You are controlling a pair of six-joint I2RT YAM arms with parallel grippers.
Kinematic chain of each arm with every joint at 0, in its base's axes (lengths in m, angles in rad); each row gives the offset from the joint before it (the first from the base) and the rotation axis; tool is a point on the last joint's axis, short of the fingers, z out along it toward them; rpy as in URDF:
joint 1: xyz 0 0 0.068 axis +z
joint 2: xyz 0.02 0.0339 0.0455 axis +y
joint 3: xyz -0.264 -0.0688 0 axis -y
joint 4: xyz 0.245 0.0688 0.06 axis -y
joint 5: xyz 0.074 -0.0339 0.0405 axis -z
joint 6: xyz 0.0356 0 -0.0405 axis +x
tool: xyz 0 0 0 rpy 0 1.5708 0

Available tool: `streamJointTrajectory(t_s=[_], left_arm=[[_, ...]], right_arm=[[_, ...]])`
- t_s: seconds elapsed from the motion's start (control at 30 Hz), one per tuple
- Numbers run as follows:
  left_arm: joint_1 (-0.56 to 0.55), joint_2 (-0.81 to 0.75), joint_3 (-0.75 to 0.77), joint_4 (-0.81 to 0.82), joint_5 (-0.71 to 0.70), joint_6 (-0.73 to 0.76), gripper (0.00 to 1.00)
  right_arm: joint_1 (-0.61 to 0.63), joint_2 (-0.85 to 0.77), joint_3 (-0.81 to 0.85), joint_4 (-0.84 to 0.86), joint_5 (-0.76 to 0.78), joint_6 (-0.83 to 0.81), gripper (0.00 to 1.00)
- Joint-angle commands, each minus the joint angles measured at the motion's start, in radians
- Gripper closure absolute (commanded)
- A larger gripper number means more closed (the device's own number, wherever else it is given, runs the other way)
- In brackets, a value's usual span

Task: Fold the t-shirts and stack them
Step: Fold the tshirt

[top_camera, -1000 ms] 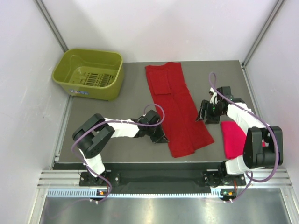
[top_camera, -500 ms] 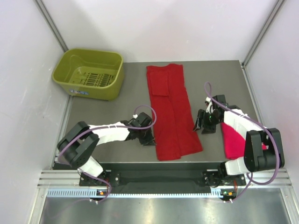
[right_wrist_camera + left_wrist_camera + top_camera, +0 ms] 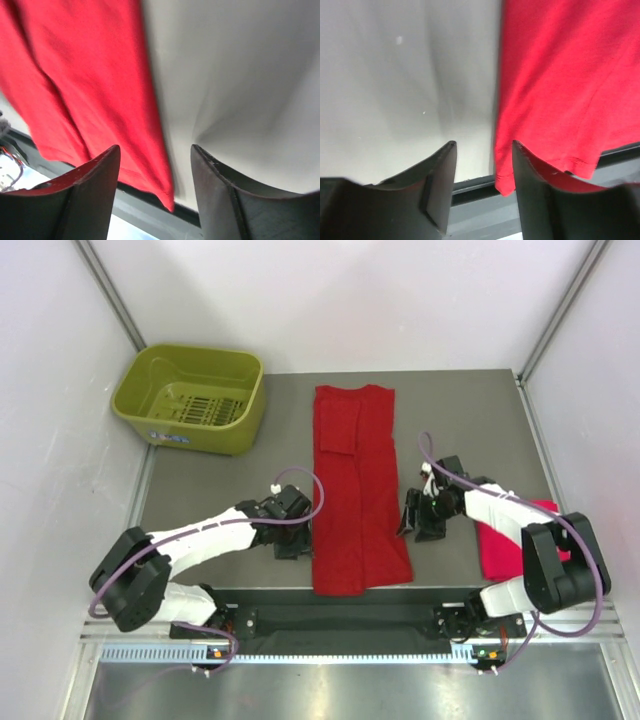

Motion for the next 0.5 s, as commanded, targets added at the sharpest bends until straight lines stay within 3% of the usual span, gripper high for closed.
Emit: streamJointTrajectory(t_s=[0.0, 0.2, 0.3, 0.47], left_arm=[[0.004, -0.064, 0.127, -0.065, -0.094, 0.132, 0.46], [0.055, 0.077, 0.412, -0.023, -0.205, 0.333, 0.39], [0.145, 0.192, 0.534, 0.068, -0.186, 0.398, 0.38], [0.303, 0.366, 0.690, 0.260, -0.107, 0.425, 0.26]], right_arm=[[-0.005, 0.040, 0.153, 0.068, 0.025, -0.025, 0.41], [-0.089, 0.292, 0.461, 0.146, -0.004, -0.011, 0.36], [-0.121, 0.424, 0.617, 0.194, -0.025, -0.005, 0.36], [-0.163, 0.617, 0.798, 0.323, -0.080, 0.067, 0.37]])
